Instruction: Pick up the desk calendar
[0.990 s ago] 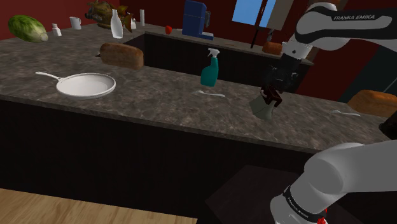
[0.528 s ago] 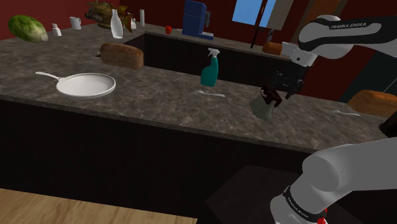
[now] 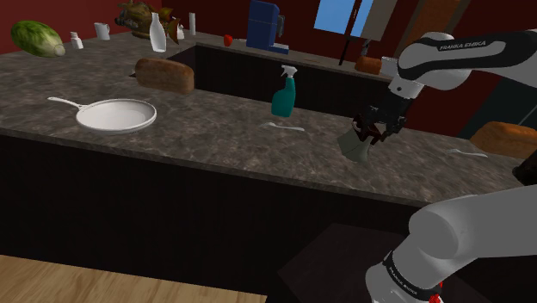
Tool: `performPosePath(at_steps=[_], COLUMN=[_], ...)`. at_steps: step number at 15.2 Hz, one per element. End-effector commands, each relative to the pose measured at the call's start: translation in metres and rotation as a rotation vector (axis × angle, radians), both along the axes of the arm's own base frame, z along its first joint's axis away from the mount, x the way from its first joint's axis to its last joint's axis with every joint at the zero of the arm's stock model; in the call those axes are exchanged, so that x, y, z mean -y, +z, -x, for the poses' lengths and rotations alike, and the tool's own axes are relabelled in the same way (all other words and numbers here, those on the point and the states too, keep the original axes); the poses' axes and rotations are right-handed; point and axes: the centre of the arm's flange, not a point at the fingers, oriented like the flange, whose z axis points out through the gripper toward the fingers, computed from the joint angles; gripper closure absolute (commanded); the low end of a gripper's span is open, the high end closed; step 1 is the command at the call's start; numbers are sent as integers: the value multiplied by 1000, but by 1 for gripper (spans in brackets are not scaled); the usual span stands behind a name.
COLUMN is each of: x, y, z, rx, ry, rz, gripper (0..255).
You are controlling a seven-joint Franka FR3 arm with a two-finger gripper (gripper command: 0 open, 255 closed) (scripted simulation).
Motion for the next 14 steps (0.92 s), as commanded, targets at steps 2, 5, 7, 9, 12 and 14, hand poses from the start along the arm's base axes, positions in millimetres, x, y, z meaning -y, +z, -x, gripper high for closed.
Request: performPosePath(at_steps=[2, 5, 7, 9, 12, 14], x=[0, 0, 0, 0, 0, 0], y=[-1, -1, -1, 4, 20, 30], z=[0, 0, 0, -1, -1, -1], rx=[-1, -1, -1, -1, -1, -1], ry=[0, 0, 0, 0, 0, 0], rz=[0, 0, 0, 0, 0, 0], gripper=[255, 255, 255, 255, 255, 255])
